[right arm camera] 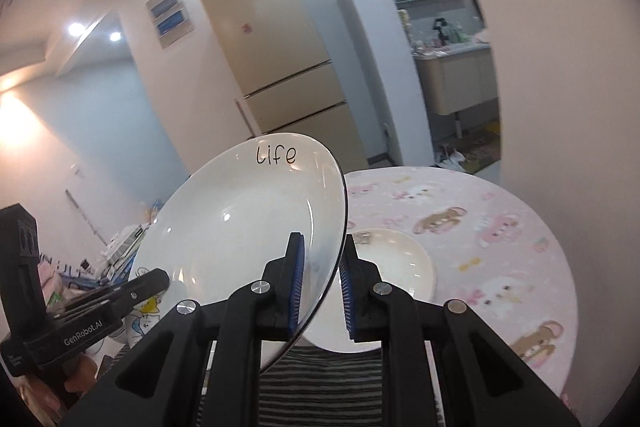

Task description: Organize plates and bowls

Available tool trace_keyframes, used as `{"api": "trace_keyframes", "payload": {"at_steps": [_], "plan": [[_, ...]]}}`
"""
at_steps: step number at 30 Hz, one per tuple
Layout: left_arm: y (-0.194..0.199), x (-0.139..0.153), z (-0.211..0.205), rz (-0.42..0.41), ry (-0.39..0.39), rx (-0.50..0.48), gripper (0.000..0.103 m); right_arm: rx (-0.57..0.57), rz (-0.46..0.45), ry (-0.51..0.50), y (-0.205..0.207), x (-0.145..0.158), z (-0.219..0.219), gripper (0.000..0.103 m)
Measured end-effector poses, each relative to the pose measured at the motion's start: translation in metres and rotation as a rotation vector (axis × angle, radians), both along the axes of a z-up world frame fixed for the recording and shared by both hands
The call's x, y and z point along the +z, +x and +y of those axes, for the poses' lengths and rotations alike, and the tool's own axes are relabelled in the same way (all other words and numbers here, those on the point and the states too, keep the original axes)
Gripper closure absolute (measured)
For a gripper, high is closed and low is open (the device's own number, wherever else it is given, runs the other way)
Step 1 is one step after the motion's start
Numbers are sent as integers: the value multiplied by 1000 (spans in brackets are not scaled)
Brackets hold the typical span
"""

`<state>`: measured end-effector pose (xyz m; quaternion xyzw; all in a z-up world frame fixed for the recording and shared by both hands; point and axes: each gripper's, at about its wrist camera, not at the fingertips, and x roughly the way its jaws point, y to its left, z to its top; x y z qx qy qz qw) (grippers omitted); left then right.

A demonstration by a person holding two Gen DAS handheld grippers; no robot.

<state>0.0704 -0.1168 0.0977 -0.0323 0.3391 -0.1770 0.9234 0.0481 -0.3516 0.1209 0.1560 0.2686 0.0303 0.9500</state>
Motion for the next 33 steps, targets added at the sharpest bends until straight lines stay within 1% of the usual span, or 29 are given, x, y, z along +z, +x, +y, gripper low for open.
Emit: {"api": "trace_keyframes", "payload": {"at_steps": [4, 6, 8, 10, 12, 16, 20, 27, 33], "plan": [[-4, 3, 34, -28, 9, 59, 80, 59, 19, -20, 17, 2, 39, 84], [-2, -1, 52, -24, 1, 87, 80, 88, 28, 38, 25, 0, 52, 84], [0, -6, 69, -14, -17, 114, 80, 112, 46, 76, 34, -5, 65, 84], [4, -13, 90, 6, -36, 133, 80, 139, 59, 59, 43, -8, 82, 84], [7, -20, 110, 41, -74, 143, 80, 170, 72, 37, 50, -11, 101, 84], [3, -35, 136, 49, -76, 168, 80, 209, 103, 7, 60, -25, 124, 84], [4, -56, 148, 110, -66, 172, 80, 219, 172, -7, 65, -51, 137, 84], [9, -97, 155, 212, -40, 183, 80, 230, 299, -37, 78, -98, 149, 83], [25, -126, 155, 277, -57, 188, 80, 224, 359, -60, 85, -118, 151, 82]]}}
